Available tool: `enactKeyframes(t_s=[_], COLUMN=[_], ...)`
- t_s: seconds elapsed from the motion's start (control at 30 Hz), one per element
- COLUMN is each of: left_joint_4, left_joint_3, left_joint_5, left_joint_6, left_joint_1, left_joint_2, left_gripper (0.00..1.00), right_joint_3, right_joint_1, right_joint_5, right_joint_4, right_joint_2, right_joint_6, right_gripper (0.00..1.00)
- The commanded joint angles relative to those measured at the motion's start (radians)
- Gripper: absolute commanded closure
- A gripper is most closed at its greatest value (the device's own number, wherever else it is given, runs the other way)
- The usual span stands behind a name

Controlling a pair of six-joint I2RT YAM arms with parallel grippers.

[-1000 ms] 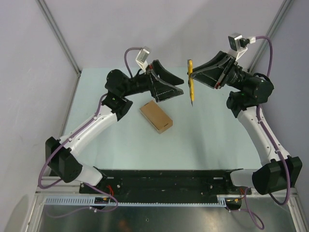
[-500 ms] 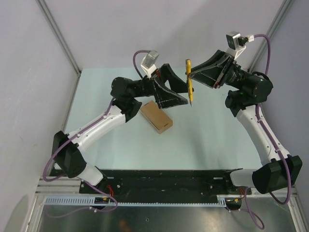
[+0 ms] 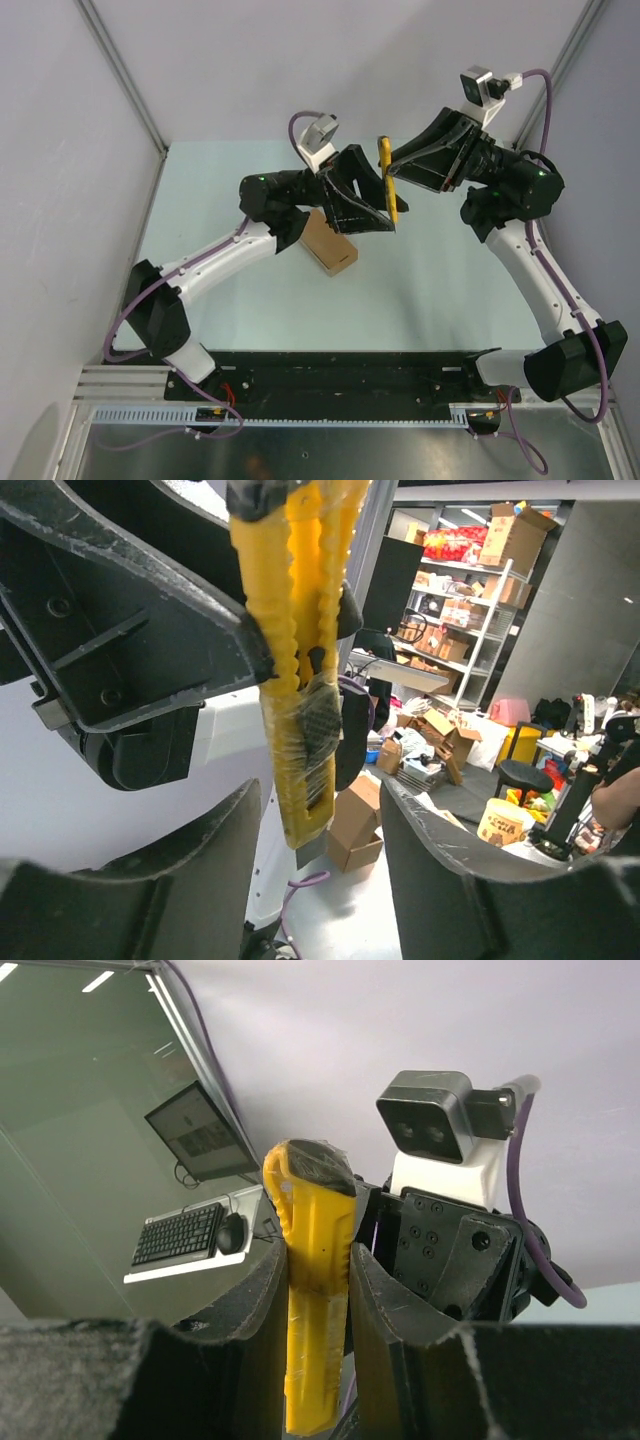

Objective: Unpack the express box

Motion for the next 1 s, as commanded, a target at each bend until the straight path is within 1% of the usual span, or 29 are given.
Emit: enactKeyframes(t_s=[0.0,0.07,0.13,0.17,0.23,0.27,0.33,0.37,0.4,0.43,0.47,0.5,0.53,0.57,0.6,0.63,0.67,0.7,0.77,0.8,0.83,0.87,0.9,0.93,0.97], left_joint_4=[0.069,0.076,0.082,0.085,0.092,0.095,0.099,0.1,0.1,0.1,0.1,0.1,0.1,0.099,0.099,0.097,0.094,0.089,0.025,-0.013,-0.105,-0.168,-0.247,-0.483,-0.612], left_joint_3=[0.05,0.05,0.047,0.046,0.044,0.044,0.047,0.047,0.047,0.047,0.046,0.043,0.039,0.036,0.026,0.021,0.015,0.009,0.004,-0.002,-0.007,-0.008,0.003,0.013,0.029], left_joint_5=[0.017,0.017,0.019,0.017,0.016,0.015,0.011,0.006,0.006,0.003,0.0,0.0,0.0,0.002,0.009,0.015,0.02,0.037,0.051,0.052,0.048,0.043,0.037,-0.01,-0.049], left_joint_6=[-0.032,-0.037,-0.041,-0.044,-0.054,-0.06,-0.058,-0.057,-0.054,-0.051,-0.046,-0.044,-0.044,-0.043,-0.041,-0.04,-0.038,-0.034,0.006,0.03,0.057,0.137,0.197,0.278,0.466], left_joint_1=[-0.006,-0.007,-0.012,-0.011,-0.012,-0.011,-0.011,-0.011,-0.011,-0.012,-0.011,-0.009,-0.007,-0.004,-0.003,0.006,0.011,0.016,0.034,0.042,0.052,0.055,0.058,0.059,0.059], left_joint_2=[0.002,0.003,0.005,0.006,0.014,0.019,0.022,0.025,0.025,0.025,0.028,0.032,0.034,0.035,0.039,0.039,0.04,0.043,0.042,0.039,0.025,0.014,0.005,-0.03,-0.046], left_gripper=[0.49,0.57,0.61,0.68,0.76,0.86,0.97,1.0,1.0,1.0,1.0,1.0,1.0,1.0,1.0,1.0,1.0,1.0,1.0,1.0,1.0,1.0,1.0,1.0,1.0], right_joint_3=[0.052,0.055,0.056,0.058,0.058,0.058,0.058,0.058,0.058,0.058,0.056,0.056,0.055,0.055,0.056,0.056,0.055,0.056,0.063,0.085,0.101,0.122,0.156,0.174,0.188], right_joint_1=[0.016,0.019,0.019,0.021,0.021,0.022,0.021,0.022,0.021,0.021,0.021,0.018,0.012,0.007,0.004,-0.005,-0.01,-0.013,-0.034,-0.042,-0.05,-0.057,-0.061,-0.059,-0.061], right_joint_5=[-0.016,-0.022,-0.022,-0.023,-0.026,-0.028,-0.029,-0.029,-0.029,-0.028,-0.026,-0.025,-0.022,-0.004,0.01,0.03,0.077,0.101,0.134,0.141,0.147,0.171,0.188,0.208,0.245], right_joint_4=[0.05,0.053,0.053,0.053,0.053,0.053,0.041,0.033,0.01,-0.011,-0.033,-0.104,-0.164,-0.238,-0.41,-0.503,-0.584,-0.711,-0.792,-0.87,-0.916,-1.02,-1.069,-1.117,-1.207], right_joint_2=[-0.004,-0.006,-0.007,-0.009,-0.009,-0.012,-0.012,-0.014,-0.02,-0.024,-0.032,-0.05,-0.067,-0.081,-0.119,-0.139,-0.156,-0.174,-0.202,-0.204,-0.196,-0.19,-0.184,-0.181,-0.175], right_joint_6=[0.018,0.019,0.021,0.021,0.025,0.025,0.022,0.019,0.01,-0.02,-0.048,-0.08,-0.12,-0.242,-0.313,-0.4,-0.529,-0.588,-0.651,-0.698,-0.723,-0.755,-0.818,-0.852,-0.879], right_gripper=[1.0,1.0,1.0,1.0,1.0,1.0,1.0,1.0,0.91,0.62,0.47,0.37,0.24,0.18,0.1,0.06,0.03,0.01,0.01,0.01,0.01,0.02,0.02,0.02,0.02])
